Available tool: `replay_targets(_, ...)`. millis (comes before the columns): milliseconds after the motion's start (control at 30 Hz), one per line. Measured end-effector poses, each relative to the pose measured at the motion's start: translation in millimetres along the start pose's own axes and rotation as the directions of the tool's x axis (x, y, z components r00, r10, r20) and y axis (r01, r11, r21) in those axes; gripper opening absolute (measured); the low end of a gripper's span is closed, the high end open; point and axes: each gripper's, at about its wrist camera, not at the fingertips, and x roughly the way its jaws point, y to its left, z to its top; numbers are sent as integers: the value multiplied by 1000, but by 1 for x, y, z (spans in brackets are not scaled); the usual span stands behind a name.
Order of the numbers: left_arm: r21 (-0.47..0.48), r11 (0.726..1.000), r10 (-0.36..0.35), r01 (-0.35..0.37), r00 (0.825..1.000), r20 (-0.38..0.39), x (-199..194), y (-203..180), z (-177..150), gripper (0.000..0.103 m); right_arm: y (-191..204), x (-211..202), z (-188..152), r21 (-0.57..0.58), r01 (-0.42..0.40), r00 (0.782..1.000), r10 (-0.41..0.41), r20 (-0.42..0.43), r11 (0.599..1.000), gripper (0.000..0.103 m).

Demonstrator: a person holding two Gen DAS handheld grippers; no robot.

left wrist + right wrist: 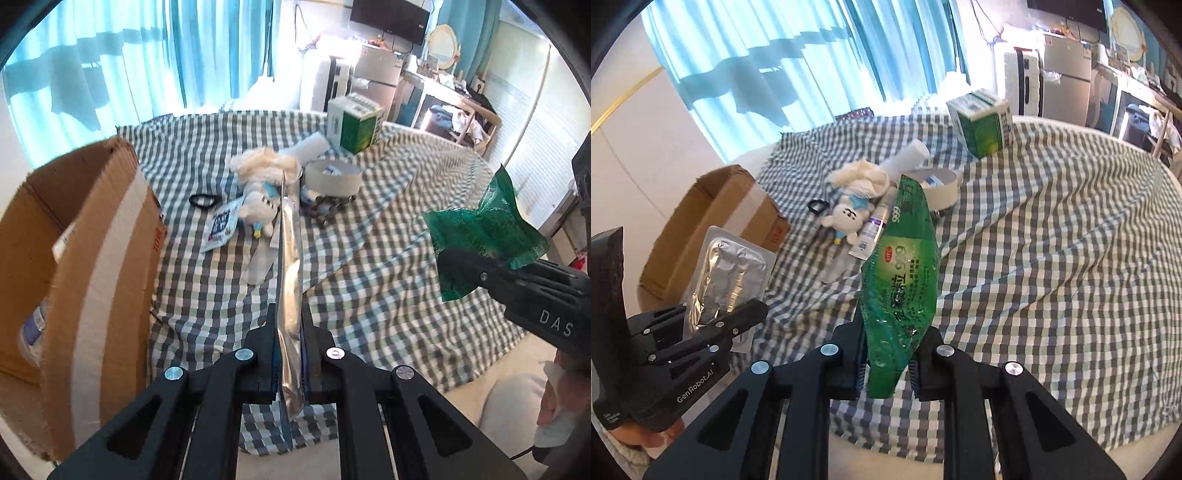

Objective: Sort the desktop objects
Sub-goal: 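Grasp the blue sachet with the left tool while the right tool grasps the green packet, then carry the sachet and green packet over the box and open both tools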

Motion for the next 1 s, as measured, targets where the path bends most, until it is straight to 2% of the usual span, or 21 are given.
replay_targets(133,3,1000,6,-6,999,39,-25,-3,5,8,11,-23,0,-16,2,1000,-2,30,1000,18)
replay_targets(233,-15,1000,18,-17,999,38,-39,-2,8,8,21,-39,-1,-31,4,999,-2,54,1000,18)
replay_targets(600,-48,999,11,-6,994,106,-94,4,10,8,60,-88,-2,-94,10,992,2,128,995,18)
replay_targets(867,-98,995,34,-18,986,162,-130,32,5,8,107,-95,5,-173,-20,988,46,148,985,18)
replay_targets(1000,-145,988,84,-60,983,165,-141,59,5,8,133,-94,8,-214,-47,986,79,147,976,18)
